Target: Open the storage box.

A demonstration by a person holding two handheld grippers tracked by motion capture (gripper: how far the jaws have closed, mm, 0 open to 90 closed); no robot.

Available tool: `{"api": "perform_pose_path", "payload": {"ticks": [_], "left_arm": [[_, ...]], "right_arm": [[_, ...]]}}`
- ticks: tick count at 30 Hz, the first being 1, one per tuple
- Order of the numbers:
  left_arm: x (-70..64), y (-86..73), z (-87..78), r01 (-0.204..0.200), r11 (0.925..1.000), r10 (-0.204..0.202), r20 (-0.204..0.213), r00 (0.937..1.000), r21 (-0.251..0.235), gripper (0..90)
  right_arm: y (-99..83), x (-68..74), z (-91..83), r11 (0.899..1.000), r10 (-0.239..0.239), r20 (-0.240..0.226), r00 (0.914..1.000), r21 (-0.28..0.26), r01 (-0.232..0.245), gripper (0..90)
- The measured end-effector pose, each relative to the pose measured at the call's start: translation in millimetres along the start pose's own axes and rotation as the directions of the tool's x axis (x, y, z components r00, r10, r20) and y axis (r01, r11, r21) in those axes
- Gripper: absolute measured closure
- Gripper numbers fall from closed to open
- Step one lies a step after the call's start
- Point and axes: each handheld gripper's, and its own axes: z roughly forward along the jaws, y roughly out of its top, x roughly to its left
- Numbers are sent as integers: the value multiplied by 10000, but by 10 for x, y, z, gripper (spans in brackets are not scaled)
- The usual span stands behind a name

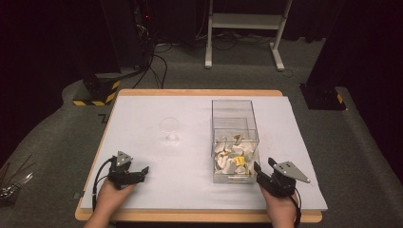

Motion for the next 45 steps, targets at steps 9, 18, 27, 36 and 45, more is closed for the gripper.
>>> {"api": "perform_pose_path", "payload": {"ticks": [9, 18, 27, 36, 45], "left_arm": [[-1, 0, -1, -9, 10000, 9, -8, 10000, 5, 157], [-1, 0, -1, -2, 10000, 2, -7, 10000, 0, 157], [0, 0, -1, -11, 10000, 11, -6, 10000, 5, 157], [-2, -1, -2, -40, 10000, 40, -45, 10000, -6, 158], [-5, -1, -2, -24, 10000, 24, -67, 10000, 3, 158]], "right_arm": [[-36, 12, -39, 9999, 87, -63, 9999, -81, -87, 430], [52, 10, -59, 9995, -33, -195, 9998, -314, 27, 428], [186, -89, -58, 9988, -57, -180, 9998, -481, 48, 460], [147, -331, 73, 9996, 72, 328, 9994, -286, -63, 486], [-91, -473, 213, 9984, -71, 475, 9988, 571, 44, 519]]}}
